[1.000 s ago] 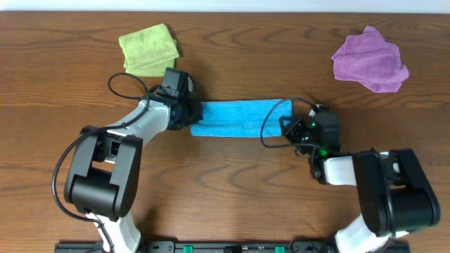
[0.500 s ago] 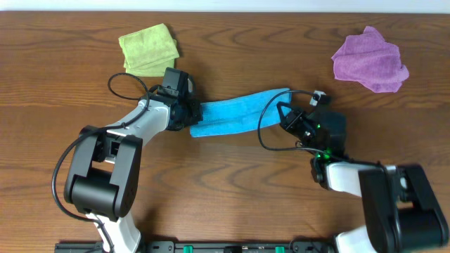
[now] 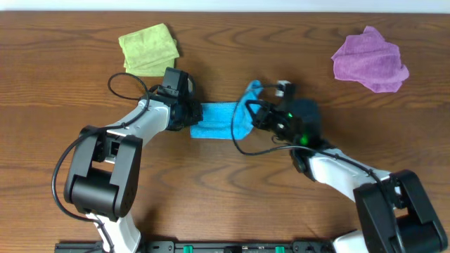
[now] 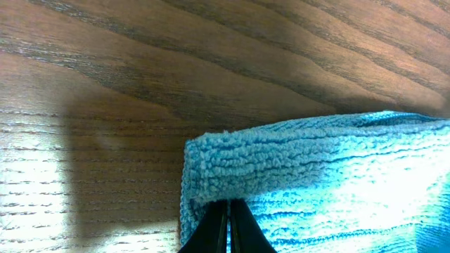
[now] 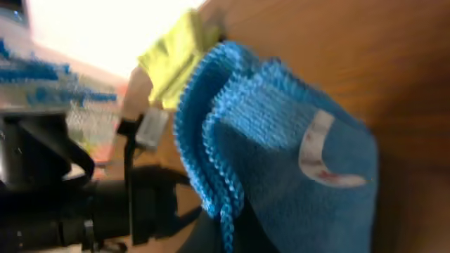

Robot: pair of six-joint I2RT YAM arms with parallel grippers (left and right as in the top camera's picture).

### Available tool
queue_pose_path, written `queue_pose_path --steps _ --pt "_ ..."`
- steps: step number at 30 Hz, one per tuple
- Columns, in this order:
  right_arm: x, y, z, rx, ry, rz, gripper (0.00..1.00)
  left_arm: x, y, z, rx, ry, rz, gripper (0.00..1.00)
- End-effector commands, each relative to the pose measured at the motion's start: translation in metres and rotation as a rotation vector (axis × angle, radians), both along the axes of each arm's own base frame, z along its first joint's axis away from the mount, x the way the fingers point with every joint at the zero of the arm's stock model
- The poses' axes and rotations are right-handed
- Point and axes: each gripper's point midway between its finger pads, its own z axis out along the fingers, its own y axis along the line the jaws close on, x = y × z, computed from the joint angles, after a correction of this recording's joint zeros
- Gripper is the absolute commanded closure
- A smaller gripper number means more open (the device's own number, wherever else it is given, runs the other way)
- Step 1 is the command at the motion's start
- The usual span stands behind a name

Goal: Fold the cloth
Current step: 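Carry the right end over onto the left half with the right gripper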

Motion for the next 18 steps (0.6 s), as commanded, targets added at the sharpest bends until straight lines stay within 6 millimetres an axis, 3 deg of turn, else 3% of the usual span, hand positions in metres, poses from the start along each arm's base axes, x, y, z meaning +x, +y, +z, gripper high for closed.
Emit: queue_pose_path --steps 1,5,11,18 --pt "0.007 0.020 0.022 -0.052 -0.085 0.047 0.99 -0.002 0.003 -0.005 0.015 0.021 0.009 0.95" --pt "0.008 0.040 0.024 -0.067 -0.084 0.090 0.99 -0.002 0.003 -0.005 0.015 0.020 0.009 0.94" --pt "0.003 0.065 -0.002 -0.089 -0.034 0.143 0.99 -0.002 0.003 0.000 0.011 0.018 0.010 0.94" --pt "-0.005 0.077 -0.021 -0.117 -0.005 0.163 0.99 0.010 0.015 0.021 0.007 -0.030 0.024 0.94"
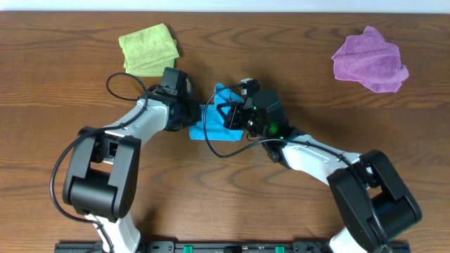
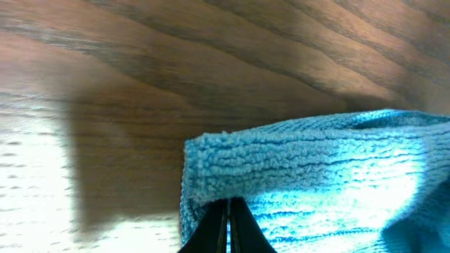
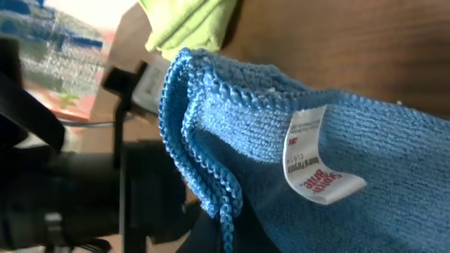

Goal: Fold the cloth
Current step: 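Carry the right end over onto the left half with the right gripper, then release the folded blue cloth and withdraw the right gripper to rest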

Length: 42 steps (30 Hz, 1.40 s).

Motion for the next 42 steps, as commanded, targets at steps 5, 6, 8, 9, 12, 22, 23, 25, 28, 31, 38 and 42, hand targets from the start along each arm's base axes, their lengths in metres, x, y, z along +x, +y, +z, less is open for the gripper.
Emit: queue_pose_path --steps 5,6,8,9,12,22,23,25,28,31,38,42 --pt "-0.002 0.011 -0.009 -0.038 -0.018 0.007 0.99 0.016 0.020 0.033 0.000 -0.075 0.031 0.94" --pt "-0.002 0.011 -0.011 -0.041 -0.013 0.008 0.99 0.016 0.022 0.036 0.001 -0.079 0.030 0.95" --pt "-0.003 0.012 -0.017 -0.047 -0.004 0.011 0.99 0.016 0.027 0.041 0.004 -0.084 0.035 0.94" --pt "-0.003 0.013 -0.020 -0.053 -0.001 0.012 0.99 0.015 0.030 0.043 0.007 -0.086 0.035 0.94" --pt "-0.002 0.018 -0.025 -0.071 -0.015 0.033 0.99 0.012 0.038 0.052 0.018 -0.092 0.032 0.94" --pt "0.000 0.040 -0.017 -0.089 -0.080 0.090 0.99 -0.001 0.065 0.070 0.053 -0.082 0.044 0.94" --pt "-0.001 0.041 -0.019 -0.091 -0.078 0.094 0.99 -0.002 0.067 0.072 0.054 -0.086 0.048 0.94" --pt "-0.004 0.046 -0.024 -0.096 -0.071 0.105 0.99 -0.003 0.072 0.077 0.067 -0.094 0.056 0.94" --pt "-0.007 0.054 -0.027 -0.100 -0.071 0.123 0.99 -0.005 0.075 0.082 0.083 -0.105 0.041 0.95" --pt "-0.009 0.062 -0.024 -0.111 -0.103 0.155 0.99 -0.008 0.079 0.083 0.107 -0.100 0.048 0.95" --pt "-0.015 0.073 -0.024 -0.136 -0.144 0.201 0.98 -0.010 0.083 0.082 0.119 -0.089 0.051 0.95" --pt "-0.020 0.076 -0.032 -0.138 -0.128 0.220 0.95 -0.012 0.085 0.081 0.132 -0.081 0.051 0.94"
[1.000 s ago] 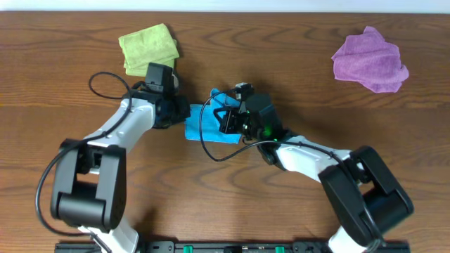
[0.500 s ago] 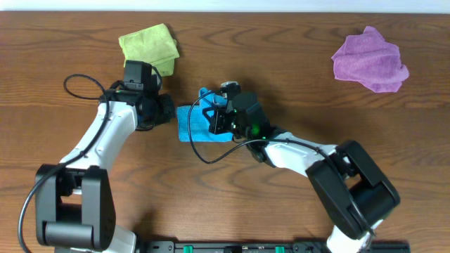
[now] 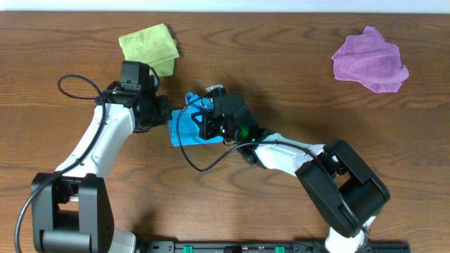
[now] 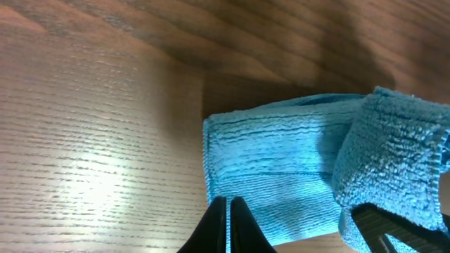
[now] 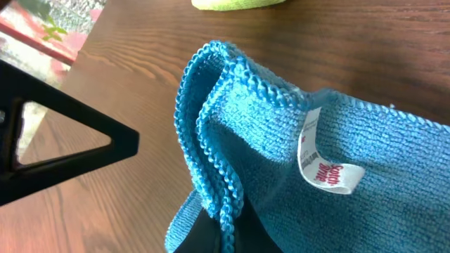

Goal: Fold the cloth
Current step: 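Release the folded blue cloth and withdraw the right gripper to rest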

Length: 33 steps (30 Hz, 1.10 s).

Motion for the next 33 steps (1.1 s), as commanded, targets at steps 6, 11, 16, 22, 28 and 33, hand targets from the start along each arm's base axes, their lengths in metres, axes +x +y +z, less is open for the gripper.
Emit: queue_pose_path --steps 6,11,16,22,28,33 --pt "-0.017 0.020 -0.006 0.001 0.004 0.087 0.88 0.009 0.024 0.019 0.066 -0.057 0.034 0.94" --pt "-0.032 0.031 -0.004 0.017 0.017 0.146 0.77 0.011 0.045 0.027 0.075 -0.077 0.090 0.94" --pt "-0.044 0.041 -0.003 0.023 0.019 0.180 0.68 0.010 0.057 0.030 0.074 -0.079 0.125 0.94" --pt "-0.056 0.053 0.001 0.035 0.017 0.223 0.61 0.010 0.060 0.032 0.074 -0.086 0.134 0.94" --pt "-0.057 0.055 0.004 0.044 0.009 0.231 0.55 0.010 0.063 0.032 0.078 -0.086 0.139 0.94" --pt "-0.051 0.051 0.011 0.058 0.000 0.223 0.51 0.010 0.067 0.033 0.078 -0.088 0.151 0.87"
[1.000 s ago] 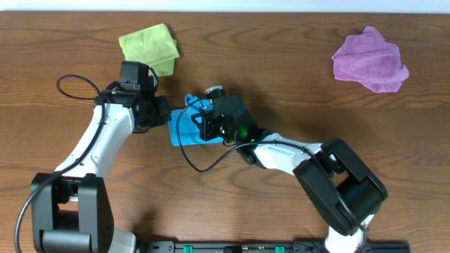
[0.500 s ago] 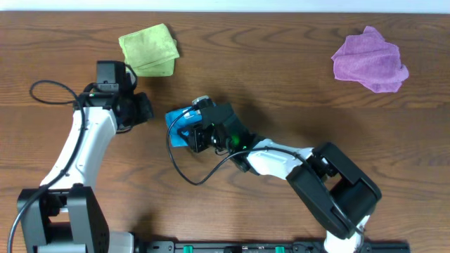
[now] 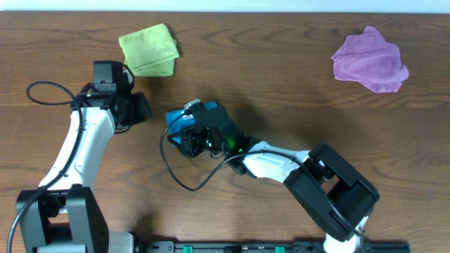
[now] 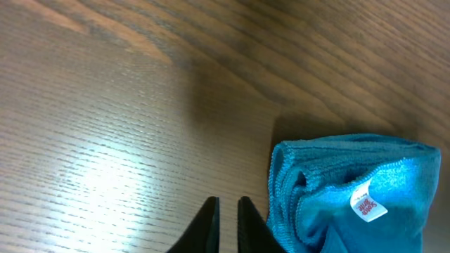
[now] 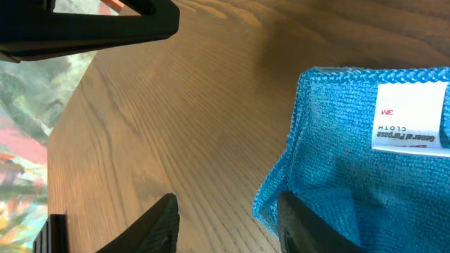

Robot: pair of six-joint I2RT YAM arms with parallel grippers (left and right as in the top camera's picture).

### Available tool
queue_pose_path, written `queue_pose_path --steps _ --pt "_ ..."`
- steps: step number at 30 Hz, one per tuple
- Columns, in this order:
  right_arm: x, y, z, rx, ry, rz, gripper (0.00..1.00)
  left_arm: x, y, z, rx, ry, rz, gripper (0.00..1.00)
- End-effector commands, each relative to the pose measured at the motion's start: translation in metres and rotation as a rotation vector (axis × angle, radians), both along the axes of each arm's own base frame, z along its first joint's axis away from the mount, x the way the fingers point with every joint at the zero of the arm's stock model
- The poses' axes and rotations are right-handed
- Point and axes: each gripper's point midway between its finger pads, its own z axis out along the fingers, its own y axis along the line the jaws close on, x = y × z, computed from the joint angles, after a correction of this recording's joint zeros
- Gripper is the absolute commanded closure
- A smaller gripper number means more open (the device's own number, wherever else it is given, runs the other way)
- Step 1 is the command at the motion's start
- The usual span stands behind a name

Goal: Fold the cloth
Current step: 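Release the folded blue cloth and withdraw the right gripper to rest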

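The blue cloth (image 3: 179,118) lies on the wooden table as a small folded bundle, its white label (image 5: 411,116) facing up. In the left wrist view the cloth (image 4: 351,190) lies to the right of my left gripper (image 4: 226,200). That gripper's fingers stand slightly apart over bare wood, touching nothing. In the overhead view the left gripper (image 3: 140,109) is well left of the bundle. My right gripper (image 5: 226,200) is open wide with nothing between its fingers. The cloth's (image 5: 365,154) left edge lies against its right finger. The right arm covers part of the bundle from overhead.
A folded green cloth (image 3: 148,48) lies at the back left, just beyond the left arm. A crumpled purple cloth (image 3: 370,58) sits at the back right. Black cables loop from both wrists over the table.
Both grippers have let go of the blue cloth. The right one, then shut on the doubled edge, is now open wide. The left one has drawn back to the left, fingers parted.
The left gripper was shut on the cloth's left edge while the right held the right edge raised. The raised edge then stood over the middle, later over the left edge, as the cloth shifted left. Now the cloth lies doubled and both grippers are off it.
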Motion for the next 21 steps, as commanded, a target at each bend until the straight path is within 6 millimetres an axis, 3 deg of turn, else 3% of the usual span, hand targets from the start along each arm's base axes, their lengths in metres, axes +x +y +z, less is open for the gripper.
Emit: queue_pose_path --steps 1,5,9,12,13,15,17,21 --pt "0.007 0.002 0.013 0.024 -0.028 0.006 0.47 0.007 0.010 0.017 0.023 -0.048 0.015 0.85" --pt "0.021 -0.011 0.022 0.028 -0.033 -0.030 0.41 0.007 0.014 0.023 0.020 -0.067 0.026 0.76" --pt "0.039 -0.031 0.033 0.017 -0.066 -0.058 0.33 0.007 0.015 0.034 0.022 -0.098 0.030 0.59" --pt "0.052 -0.050 0.045 0.007 -0.086 -0.090 0.04 0.007 0.012 0.043 0.008 -0.122 0.023 0.47" --pt "0.056 -0.057 0.051 0.006 -0.096 -0.102 0.01 0.007 0.010 0.045 -0.005 -0.128 0.017 0.42" --pt "0.062 -0.070 0.061 -0.007 -0.112 -0.119 0.01 0.005 0.004 0.048 -0.032 -0.132 0.004 0.26" --pt "0.065 -0.086 0.072 -0.027 -0.123 -0.136 0.01 0.003 -0.001 0.049 -0.061 -0.130 -0.009 0.02" --pt "0.063 -0.126 0.094 -0.085 -0.121 -0.176 0.01 -0.002 -0.012 0.049 -0.124 -0.111 -0.033 0.04"
